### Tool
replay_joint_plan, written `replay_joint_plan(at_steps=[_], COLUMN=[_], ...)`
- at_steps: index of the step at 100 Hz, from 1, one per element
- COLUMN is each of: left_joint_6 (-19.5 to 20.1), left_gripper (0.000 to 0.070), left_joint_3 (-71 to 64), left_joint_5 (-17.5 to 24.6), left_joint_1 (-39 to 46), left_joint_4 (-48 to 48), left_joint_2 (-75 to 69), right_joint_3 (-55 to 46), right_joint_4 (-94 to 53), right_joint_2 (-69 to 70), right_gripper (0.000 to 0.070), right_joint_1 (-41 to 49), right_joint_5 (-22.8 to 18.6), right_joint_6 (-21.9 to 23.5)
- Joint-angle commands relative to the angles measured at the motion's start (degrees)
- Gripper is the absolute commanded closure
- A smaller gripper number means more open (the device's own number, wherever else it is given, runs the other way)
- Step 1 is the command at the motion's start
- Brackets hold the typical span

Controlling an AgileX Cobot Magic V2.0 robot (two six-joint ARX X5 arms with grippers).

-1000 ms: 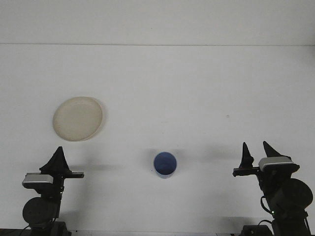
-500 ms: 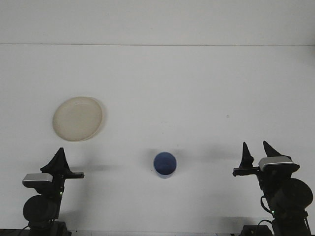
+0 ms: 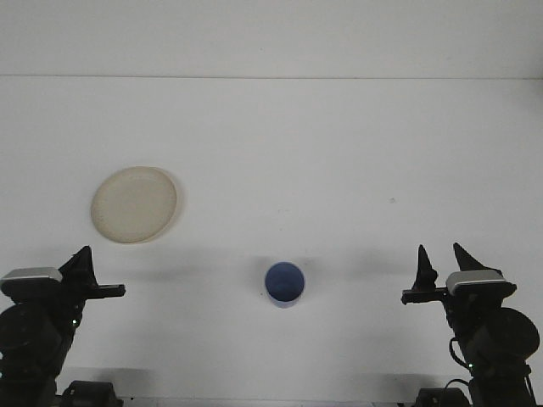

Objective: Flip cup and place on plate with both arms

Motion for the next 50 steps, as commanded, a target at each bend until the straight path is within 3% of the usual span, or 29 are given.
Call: replay_joint_plan(at_steps=[1, 25, 50], left_joint_6=[-0.04, 2.67, 2.67], left_gripper=[0.0689, 0.0689, 0.0689], left_joint_3=[5.14, 16.26, 17.79], left_joint_5=[0.09, 0.20, 0.33], left_joint_1=[-0.02, -0.17, -0.48], left_joint_4=[-5.64, -22.60, -23.32], left_joint_2=[4.70, 18.27, 20.85], right_joint_3=[0.68, 0.68, 0.68], right_joint_4=[0.76, 1.16, 1.22], right_joint_2=[0.11, 0.11, 0.11], right_gripper=[0.0273, 0.0273, 0.0273], right_joint_1=[0.00, 0.00, 0.00], right_joint_5=[0.20, 0.20, 0.20], right_joint_6=[-0.57, -0.59, -0.59])
